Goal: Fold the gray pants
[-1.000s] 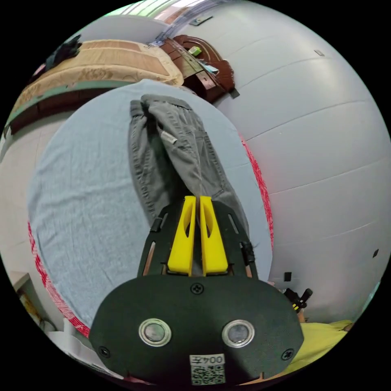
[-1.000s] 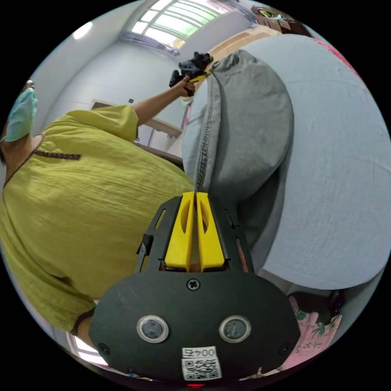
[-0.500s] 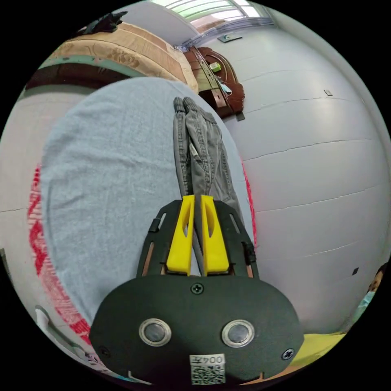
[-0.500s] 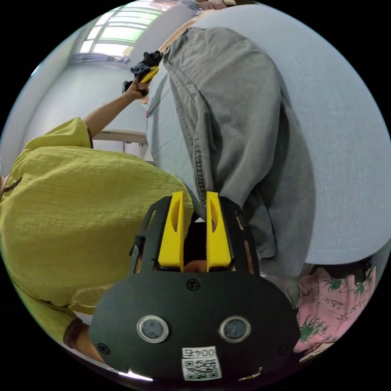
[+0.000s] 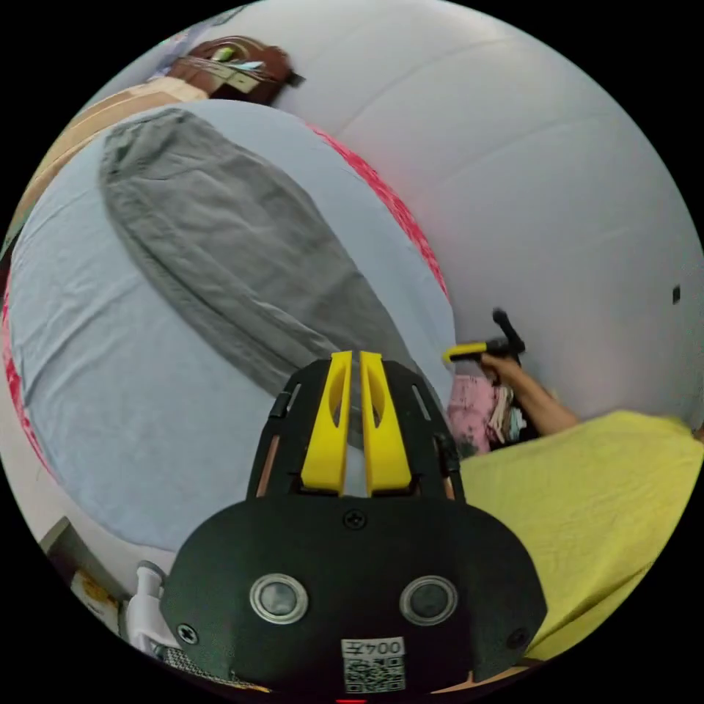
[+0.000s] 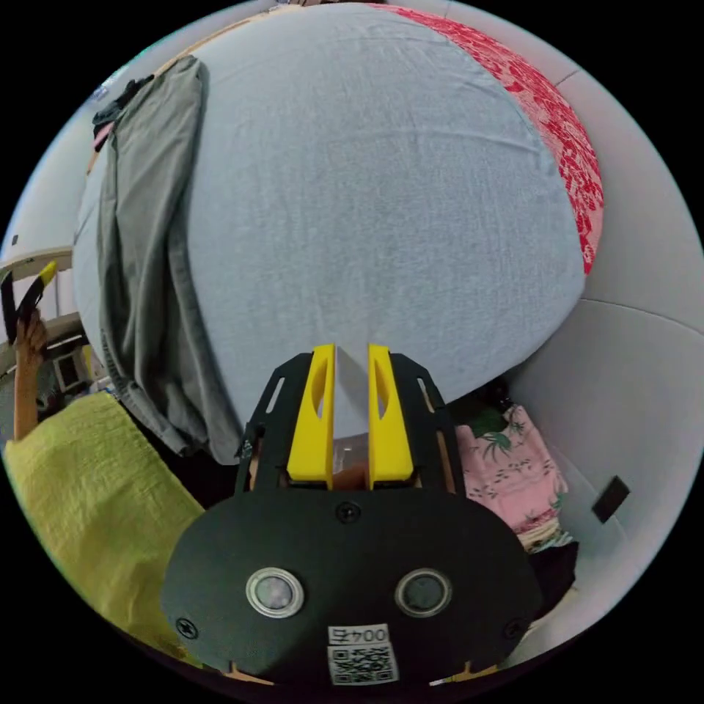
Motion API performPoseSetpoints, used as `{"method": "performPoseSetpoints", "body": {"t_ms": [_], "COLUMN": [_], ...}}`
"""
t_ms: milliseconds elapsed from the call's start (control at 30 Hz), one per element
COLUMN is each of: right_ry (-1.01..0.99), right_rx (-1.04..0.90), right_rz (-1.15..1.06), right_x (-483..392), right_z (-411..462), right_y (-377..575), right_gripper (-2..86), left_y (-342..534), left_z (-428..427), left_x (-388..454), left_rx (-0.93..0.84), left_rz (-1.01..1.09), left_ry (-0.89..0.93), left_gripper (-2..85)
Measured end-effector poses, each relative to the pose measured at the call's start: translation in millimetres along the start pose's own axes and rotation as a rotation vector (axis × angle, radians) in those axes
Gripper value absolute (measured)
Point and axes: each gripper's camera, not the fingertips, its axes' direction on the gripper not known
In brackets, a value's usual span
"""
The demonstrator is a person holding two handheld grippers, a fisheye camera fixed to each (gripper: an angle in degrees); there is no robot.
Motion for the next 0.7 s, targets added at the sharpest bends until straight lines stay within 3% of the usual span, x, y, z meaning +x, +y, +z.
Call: {"method": "performPoseSetpoints", "body": {"t_ms": [200,500,700], "right_ry": [0.020,0.062,0.112], "right_rx": [-0.058,-0.070,-0.117], "right_rz": [-0.104,-0.247,-0.284], "right_x": [-17.6,-61.7,-85.4], "right_z": [22.9,42.5,49.4], "right_y": [-12.4,-4.7,-3.8], "right_gripper": [4.5,3.9,4.0], "left_y": [57.4,112.8,126.3], "left_z": [89.7,87.5,80.1], "left_x": [217.4,277.4,292.8], "left_rx": [-0.086,-0.087,-0.074], "left_rz": [0.167,-0.197,-0.300], "left_ry": [-0.107,-0.065,0.014], "left_gripper": [5.2,8.5,9.9]}}
